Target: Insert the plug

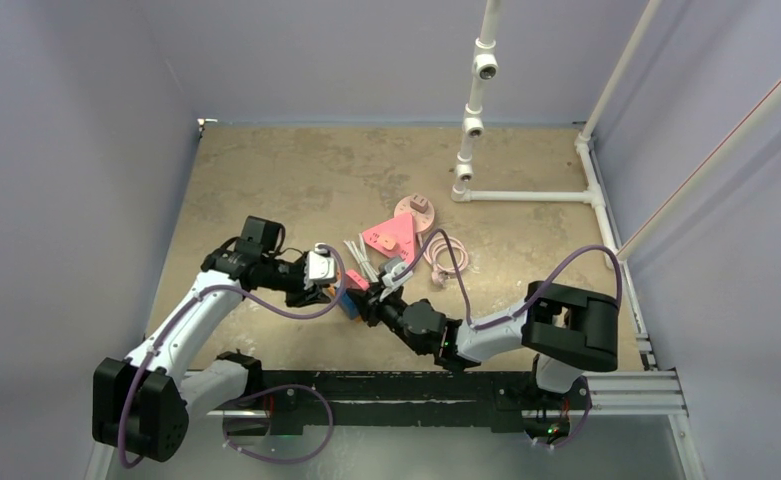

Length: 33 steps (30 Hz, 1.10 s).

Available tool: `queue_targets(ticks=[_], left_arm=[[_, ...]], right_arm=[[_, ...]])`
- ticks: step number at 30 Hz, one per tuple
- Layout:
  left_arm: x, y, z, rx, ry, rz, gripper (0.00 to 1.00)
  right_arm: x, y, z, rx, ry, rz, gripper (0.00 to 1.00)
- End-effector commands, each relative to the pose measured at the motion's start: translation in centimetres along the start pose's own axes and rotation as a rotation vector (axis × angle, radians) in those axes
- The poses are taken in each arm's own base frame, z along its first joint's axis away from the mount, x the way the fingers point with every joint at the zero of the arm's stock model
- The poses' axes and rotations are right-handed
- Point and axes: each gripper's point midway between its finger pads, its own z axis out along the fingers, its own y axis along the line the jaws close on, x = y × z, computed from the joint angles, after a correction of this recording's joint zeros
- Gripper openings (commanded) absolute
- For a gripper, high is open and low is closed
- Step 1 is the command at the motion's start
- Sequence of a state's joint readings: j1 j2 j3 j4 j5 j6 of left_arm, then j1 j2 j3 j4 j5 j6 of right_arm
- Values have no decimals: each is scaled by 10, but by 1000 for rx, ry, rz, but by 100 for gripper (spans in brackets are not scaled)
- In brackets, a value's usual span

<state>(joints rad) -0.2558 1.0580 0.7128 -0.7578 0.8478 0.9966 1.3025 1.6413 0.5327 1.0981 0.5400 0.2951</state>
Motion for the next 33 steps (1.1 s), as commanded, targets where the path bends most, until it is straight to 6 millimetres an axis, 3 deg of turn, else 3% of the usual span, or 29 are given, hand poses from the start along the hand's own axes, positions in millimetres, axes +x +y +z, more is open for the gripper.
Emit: queue_targets(ticks=[1,14,33], left_arm=[[-24,9,0,-9,-66,42,32],[-27,13,5,-10,-77,32,32],[-13,9,14,19,-37,45,26]], right_arm=[[-20,6,6,14,-73,35,0],[-17,3,8,34,-80,44,0],[-20,5,13,40,-105,39,0]])
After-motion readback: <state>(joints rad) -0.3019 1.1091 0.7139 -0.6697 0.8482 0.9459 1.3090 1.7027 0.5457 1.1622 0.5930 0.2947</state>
